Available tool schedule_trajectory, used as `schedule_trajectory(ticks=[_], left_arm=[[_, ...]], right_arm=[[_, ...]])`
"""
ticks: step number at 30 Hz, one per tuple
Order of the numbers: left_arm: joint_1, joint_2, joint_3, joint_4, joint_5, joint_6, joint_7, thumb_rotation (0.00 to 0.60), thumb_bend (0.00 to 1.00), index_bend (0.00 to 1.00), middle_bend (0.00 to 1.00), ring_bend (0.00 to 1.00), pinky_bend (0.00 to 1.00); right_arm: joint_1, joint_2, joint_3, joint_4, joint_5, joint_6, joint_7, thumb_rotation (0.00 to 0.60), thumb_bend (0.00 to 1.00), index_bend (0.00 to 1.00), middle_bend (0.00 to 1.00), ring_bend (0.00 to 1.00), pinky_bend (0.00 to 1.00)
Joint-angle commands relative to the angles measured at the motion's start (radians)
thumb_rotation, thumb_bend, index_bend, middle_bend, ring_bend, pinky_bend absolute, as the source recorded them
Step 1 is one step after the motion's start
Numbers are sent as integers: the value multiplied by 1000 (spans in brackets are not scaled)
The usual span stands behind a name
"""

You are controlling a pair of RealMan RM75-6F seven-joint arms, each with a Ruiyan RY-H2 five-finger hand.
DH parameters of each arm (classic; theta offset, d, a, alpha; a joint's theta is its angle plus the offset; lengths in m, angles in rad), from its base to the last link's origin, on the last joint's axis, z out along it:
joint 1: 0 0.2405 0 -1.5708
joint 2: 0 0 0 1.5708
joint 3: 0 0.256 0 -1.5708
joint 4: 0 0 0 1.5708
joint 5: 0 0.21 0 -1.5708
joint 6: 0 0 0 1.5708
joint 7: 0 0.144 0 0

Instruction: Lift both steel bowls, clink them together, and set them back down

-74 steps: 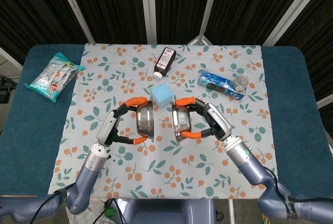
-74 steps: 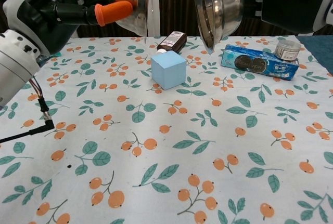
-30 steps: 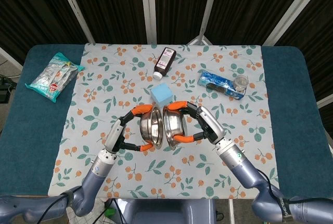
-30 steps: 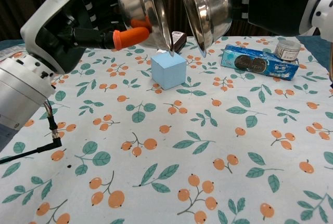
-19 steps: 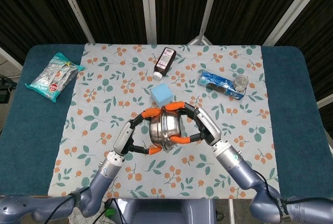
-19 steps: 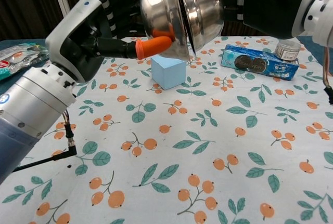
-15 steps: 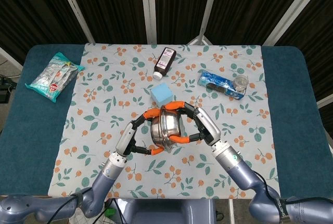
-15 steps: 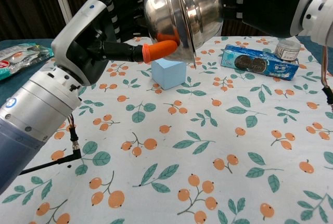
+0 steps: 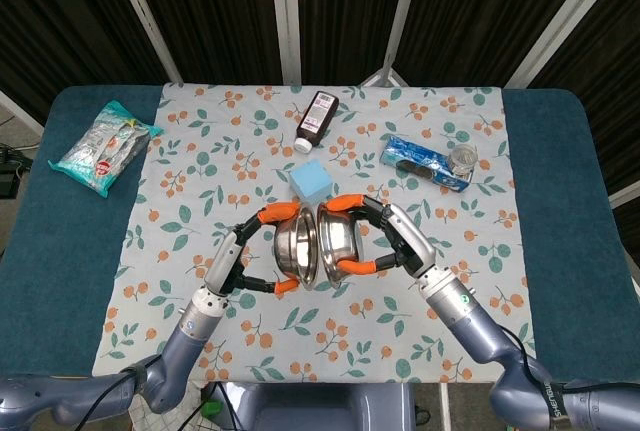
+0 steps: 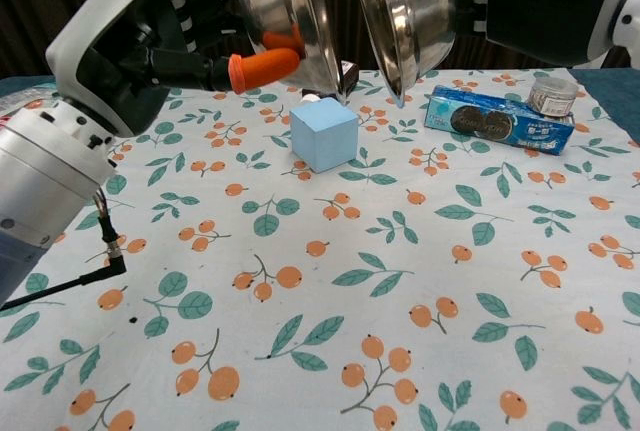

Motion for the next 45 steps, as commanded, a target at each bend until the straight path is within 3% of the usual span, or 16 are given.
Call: schedule_trajectory(ticks=[1, 17, 23, 28, 32, 37, 39, 43, 45], left_arm=[[-5, -13, 7, 7, 2, -9, 4, 600, 36, 370, 223, 224, 369], [-30, -70, 16, 51, 23, -10, 34, 600, 36, 371, 224, 224, 369], [17, 11, 28, -15, 46, 71, 65, 600, 36, 379, 223, 224, 369], [63, 129, 40, -139, 28, 73, 216, 600, 36, 387, 238, 224, 369], [86, 247, 38, -249, -56, -15, 419, 600, 36, 400, 241, 224, 369], [87, 407, 42, -408, -236, -201, 686, 600, 36, 388, 258, 224, 369], [78, 484, 44, -487, -356, -296, 785, 600, 36, 383, 258, 224, 369], [47, 572, 36, -583, -531, -392, 967, 600, 37, 357, 258, 224, 370], [19, 618, 35, -656, -679, -449, 1068, 600, 37, 350, 256, 224, 372]], right_arm=[[5, -4, -5, 0, -9, -7, -1, 600, 158, 497, 329, 456, 503], [10, -1, -8, -19, -9, -13, -12, 600, 157, 497, 330, 456, 503], [-17, 55, 5, 6, -4, 7, 35, 600, 157, 497, 332, 456, 503], [-33, 108, -10, 51, -15, 0, 15, 600, 158, 513, 342, 456, 503], [-45, 143, -36, 109, -23, 5, -125, 600, 157, 525, 351, 461, 503], [-67, 174, -54, 151, -31, 69, -427, 600, 157, 561, 366, 478, 503], [-76, 199, -65, 142, -52, 91, -531, 600, 158, 561, 366, 477, 503], [-79, 232, -99, 121, -96, 85, -682, 600, 158, 561, 366, 478, 503], [-76, 231, -126, 116, -129, 75, -778, 600, 159, 561, 366, 478, 503]])
